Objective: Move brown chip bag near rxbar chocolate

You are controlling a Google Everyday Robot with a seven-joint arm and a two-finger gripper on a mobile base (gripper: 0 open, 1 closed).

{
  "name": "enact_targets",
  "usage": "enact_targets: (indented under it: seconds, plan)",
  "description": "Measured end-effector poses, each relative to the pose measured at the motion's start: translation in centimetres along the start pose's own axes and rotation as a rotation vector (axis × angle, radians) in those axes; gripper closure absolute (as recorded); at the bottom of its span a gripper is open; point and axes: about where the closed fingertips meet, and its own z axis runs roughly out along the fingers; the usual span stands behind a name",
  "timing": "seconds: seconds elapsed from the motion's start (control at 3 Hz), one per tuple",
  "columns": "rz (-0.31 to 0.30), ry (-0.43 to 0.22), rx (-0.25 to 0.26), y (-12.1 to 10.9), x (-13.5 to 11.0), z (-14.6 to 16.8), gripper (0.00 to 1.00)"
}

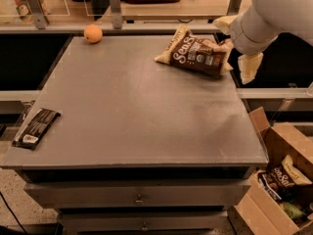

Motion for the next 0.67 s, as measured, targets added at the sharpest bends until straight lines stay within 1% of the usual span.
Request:
enact_targets:
  seconds: [0.67]
  plan:
    - [-0.018,0.018,0.042,-2.7,0.8,3.7,0.0]
